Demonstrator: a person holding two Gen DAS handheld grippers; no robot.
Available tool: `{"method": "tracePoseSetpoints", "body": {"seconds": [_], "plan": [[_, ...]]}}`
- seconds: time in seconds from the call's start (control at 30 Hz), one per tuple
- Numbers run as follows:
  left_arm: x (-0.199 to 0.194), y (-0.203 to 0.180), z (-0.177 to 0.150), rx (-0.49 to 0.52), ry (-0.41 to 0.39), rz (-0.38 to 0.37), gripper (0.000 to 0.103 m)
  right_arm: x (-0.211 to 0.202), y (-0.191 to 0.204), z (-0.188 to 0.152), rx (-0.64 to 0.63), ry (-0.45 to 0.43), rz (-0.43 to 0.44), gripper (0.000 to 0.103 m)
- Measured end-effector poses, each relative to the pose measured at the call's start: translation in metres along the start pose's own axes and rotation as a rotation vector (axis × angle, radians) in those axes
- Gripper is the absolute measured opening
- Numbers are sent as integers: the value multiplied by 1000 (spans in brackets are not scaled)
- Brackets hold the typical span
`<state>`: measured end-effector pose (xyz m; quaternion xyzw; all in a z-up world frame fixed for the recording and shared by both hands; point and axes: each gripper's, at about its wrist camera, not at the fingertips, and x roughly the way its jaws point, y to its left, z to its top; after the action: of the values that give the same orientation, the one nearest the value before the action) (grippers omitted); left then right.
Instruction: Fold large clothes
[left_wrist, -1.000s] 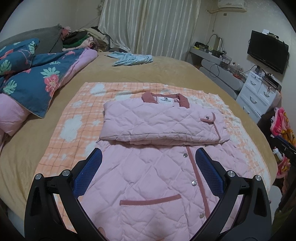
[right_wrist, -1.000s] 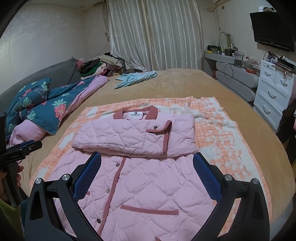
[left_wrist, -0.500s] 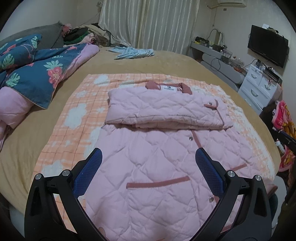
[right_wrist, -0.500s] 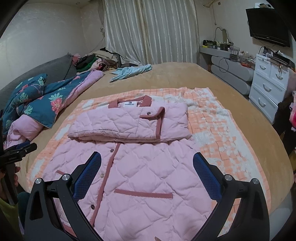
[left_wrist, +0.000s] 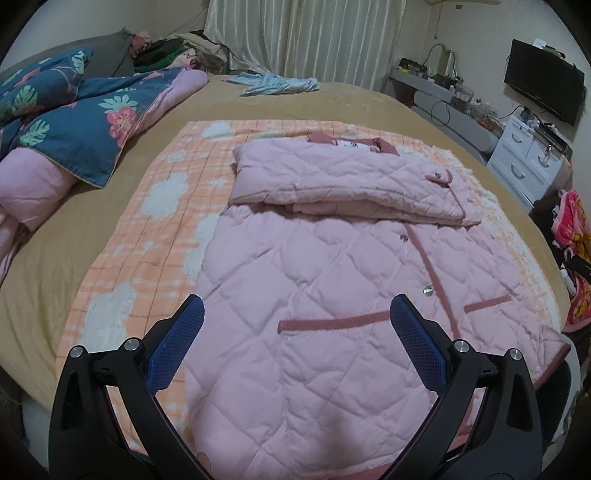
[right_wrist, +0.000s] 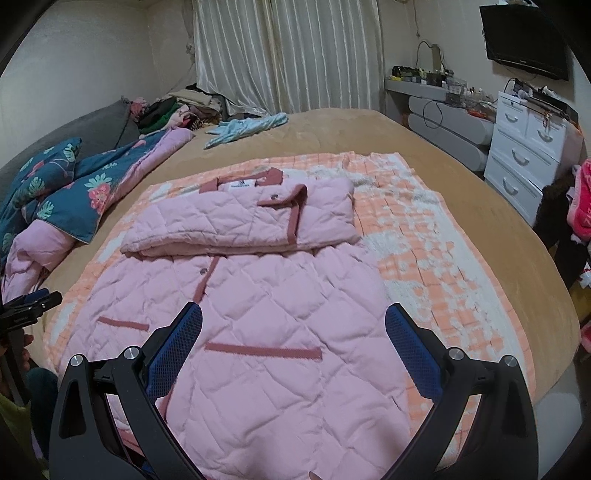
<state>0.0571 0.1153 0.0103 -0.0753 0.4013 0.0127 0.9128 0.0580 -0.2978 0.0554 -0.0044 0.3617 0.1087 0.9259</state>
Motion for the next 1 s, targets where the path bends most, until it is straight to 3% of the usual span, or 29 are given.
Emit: {"method": "tracePoseSetpoints", "body": {"seconds": [0.63, 1.0], "plan": [[10, 46, -57, -54, 112, 58, 95, 15, -38, -60, 17, 176, -31, 99], [26, 69, -95, -128, 230, 10, 95, 12, -55, -80, 52, 219, -17, 99]]}}
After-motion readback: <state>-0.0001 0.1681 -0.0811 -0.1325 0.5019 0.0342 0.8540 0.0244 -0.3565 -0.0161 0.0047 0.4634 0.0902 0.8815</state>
